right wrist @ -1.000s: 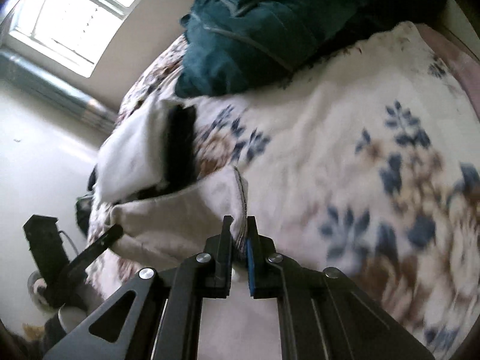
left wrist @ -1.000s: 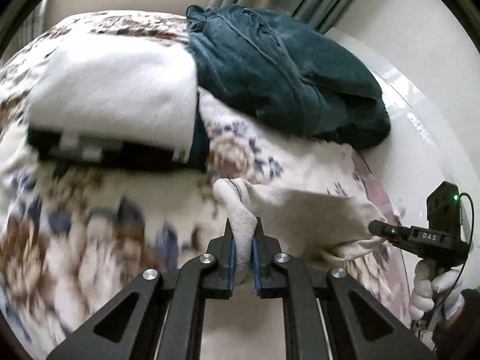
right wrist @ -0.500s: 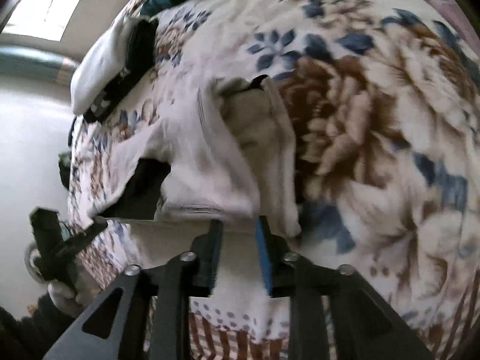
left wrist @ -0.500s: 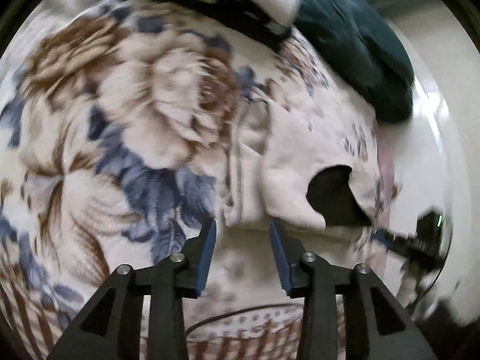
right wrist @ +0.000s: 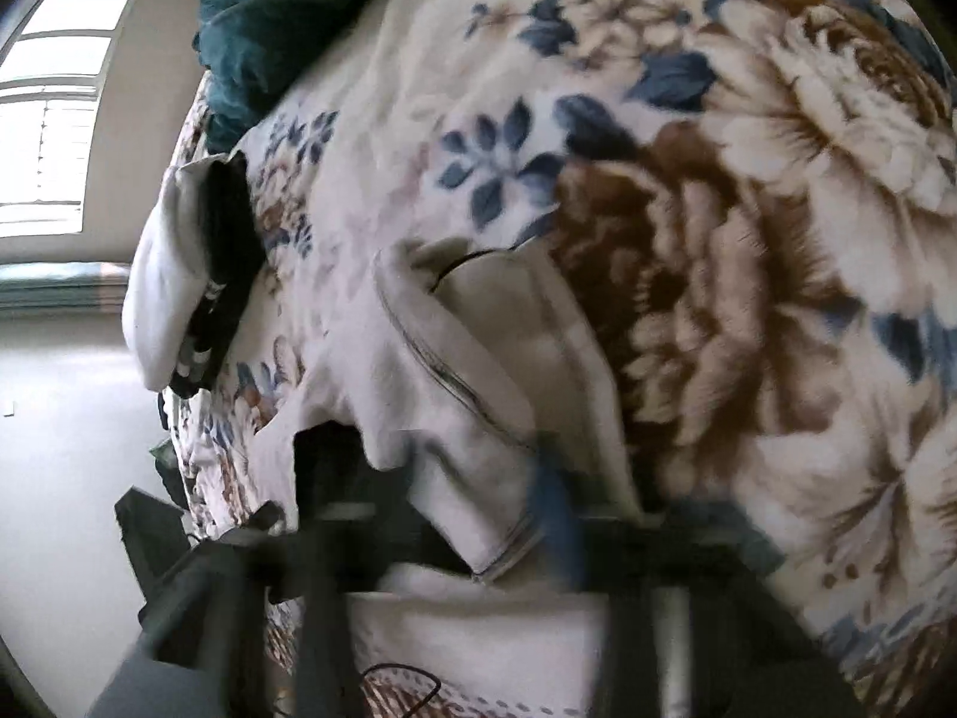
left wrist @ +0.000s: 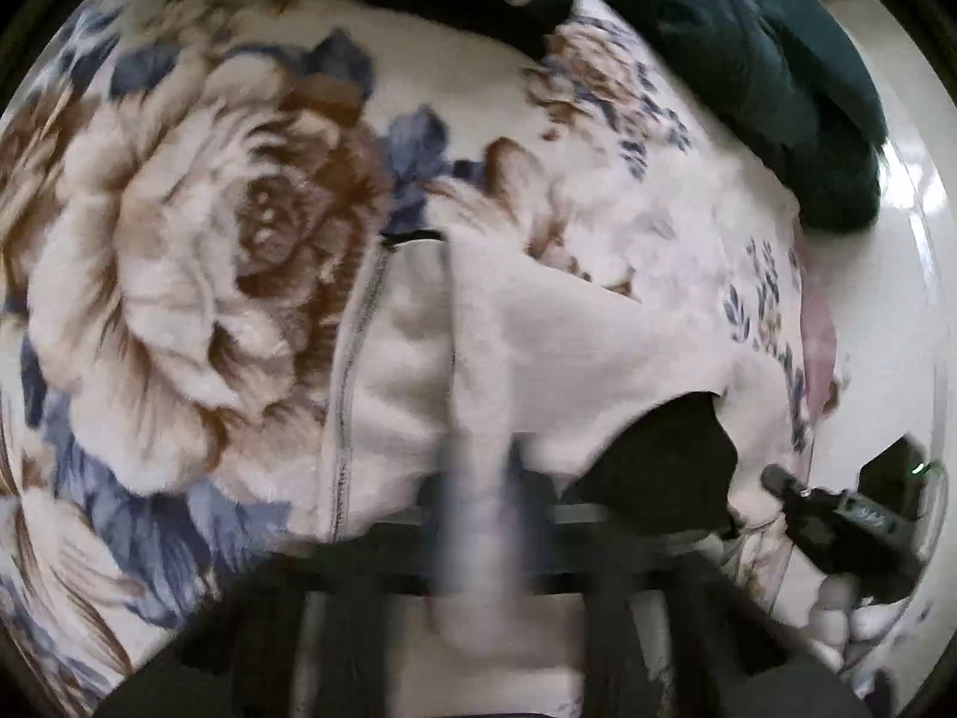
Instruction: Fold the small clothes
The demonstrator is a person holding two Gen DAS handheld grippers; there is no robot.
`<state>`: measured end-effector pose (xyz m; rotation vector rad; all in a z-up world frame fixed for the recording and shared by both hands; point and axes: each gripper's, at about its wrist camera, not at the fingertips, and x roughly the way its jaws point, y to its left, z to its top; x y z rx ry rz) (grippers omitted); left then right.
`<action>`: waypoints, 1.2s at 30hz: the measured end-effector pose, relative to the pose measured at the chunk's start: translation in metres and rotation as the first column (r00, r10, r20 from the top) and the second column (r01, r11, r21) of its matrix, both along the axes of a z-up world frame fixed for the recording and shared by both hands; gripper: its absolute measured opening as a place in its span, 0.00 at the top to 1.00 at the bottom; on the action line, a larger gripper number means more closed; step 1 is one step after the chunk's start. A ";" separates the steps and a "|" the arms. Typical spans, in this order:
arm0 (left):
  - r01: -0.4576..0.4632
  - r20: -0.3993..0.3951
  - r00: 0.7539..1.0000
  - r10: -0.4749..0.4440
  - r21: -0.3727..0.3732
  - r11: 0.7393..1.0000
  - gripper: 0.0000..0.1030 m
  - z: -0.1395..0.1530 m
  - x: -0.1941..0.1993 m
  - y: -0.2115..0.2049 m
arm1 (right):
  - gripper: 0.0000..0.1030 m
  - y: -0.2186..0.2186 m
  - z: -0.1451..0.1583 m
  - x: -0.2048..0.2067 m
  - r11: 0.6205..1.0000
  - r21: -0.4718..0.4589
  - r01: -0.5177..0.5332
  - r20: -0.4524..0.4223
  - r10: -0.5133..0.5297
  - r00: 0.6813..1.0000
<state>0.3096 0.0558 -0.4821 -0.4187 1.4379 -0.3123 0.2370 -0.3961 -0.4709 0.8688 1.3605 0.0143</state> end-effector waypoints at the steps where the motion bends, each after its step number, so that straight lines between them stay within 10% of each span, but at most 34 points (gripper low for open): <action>1: 0.004 0.026 1.000 -0.005 0.007 1.000 0.95 0.005 -0.002 0.001 | 0.91 0.005 0.006 -0.003 1.000 0.005 -0.001 0.016 0.001 1.000; 7: 0.004 0.025 1.000 -0.006 0.082 0.997 0.95 -0.001 0.000 0.022 | 0.92 0.016 0.012 -0.030 1.000 -0.029 -0.009 -0.036 0.008 0.999; 10: 0.020 -0.055 0.998 -0.020 0.006 1.000 0.91 -0.013 0.004 0.023 | 0.90 0.020 -0.014 -0.032 0.995 -0.072 -0.076 -0.151 0.064 0.986; 16: 0.047 0.000 0.999 -0.047 0.023 0.999 0.75 0.024 0.013 0.028 | 0.49 -0.001 0.007 -0.017 0.997 -0.074 -0.028 -0.104 0.020 0.994; 25: 0.011 0.077 0.997 -0.017 0.078 0.997 0.75 0.025 0.066 -0.001 | 0.48 0.014 0.035 0.063 0.979 -0.193 -0.058 0.100 0.079 0.992; 30: 0.082 0.028 0.995 -0.091 0.223 0.971 0.71 -0.017 0.084 -0.018 | 0.49 0.040 -0.006 0.088 0.904 -0.372 -0.210 -0.049 0.207 0.977; 36: 0.056 0.018 0.998 -0.060 0.178 0.982 0.69 -0.022 0.101 -0.008 | 0.45 0.011 -0.033 0.064 0.957 -0.253 -0.143 -0.053 0.134 0.990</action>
